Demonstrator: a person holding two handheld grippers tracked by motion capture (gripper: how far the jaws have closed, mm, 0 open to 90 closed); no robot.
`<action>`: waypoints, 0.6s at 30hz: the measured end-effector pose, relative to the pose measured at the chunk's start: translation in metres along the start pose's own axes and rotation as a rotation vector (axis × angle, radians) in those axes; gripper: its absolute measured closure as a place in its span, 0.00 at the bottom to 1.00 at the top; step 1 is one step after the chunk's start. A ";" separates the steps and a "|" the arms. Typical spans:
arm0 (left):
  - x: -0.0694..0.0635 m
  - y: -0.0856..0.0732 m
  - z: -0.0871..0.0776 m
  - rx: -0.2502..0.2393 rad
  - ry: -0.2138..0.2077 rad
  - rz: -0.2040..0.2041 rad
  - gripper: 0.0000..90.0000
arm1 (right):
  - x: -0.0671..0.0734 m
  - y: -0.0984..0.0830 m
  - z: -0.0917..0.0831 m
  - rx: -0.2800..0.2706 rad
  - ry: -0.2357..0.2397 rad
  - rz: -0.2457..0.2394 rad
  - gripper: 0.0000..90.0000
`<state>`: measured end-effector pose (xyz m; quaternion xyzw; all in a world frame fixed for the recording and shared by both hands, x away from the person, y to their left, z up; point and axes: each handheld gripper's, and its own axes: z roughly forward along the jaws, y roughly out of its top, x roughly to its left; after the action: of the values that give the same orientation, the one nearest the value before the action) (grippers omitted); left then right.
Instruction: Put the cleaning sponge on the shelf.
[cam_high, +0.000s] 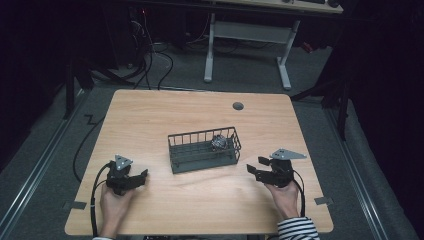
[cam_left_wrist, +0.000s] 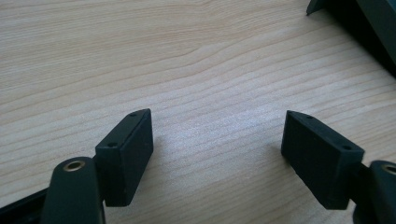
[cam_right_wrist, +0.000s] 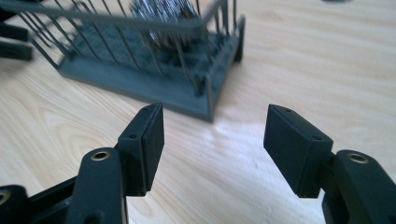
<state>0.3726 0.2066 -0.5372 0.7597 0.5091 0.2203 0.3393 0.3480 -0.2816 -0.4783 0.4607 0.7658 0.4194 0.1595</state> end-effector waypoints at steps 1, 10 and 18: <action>0.000 0.000 0.000 0.000 0.000 0.000 0.29 | -0.001 -0.004 0.002 0.003 0.001 0.006 0.42; 0.000 0.000 0.000 -0.001 0.000 0.000 0.29 | -0.006 -0.028 0.014 0.037 -0.042 0.014 0.40; 0.000 0.000 0.000 -0.001 0.000 -0.001 0.29 | -0.007 -0.039 0.019 0.056 -0.070 0.010 0.40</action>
<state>0.3725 0.2063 -0.5372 0.7593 0.5093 0.2203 0.3399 0.3415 -0.2869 -0.5219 0.4832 0.7688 0.3825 0.1710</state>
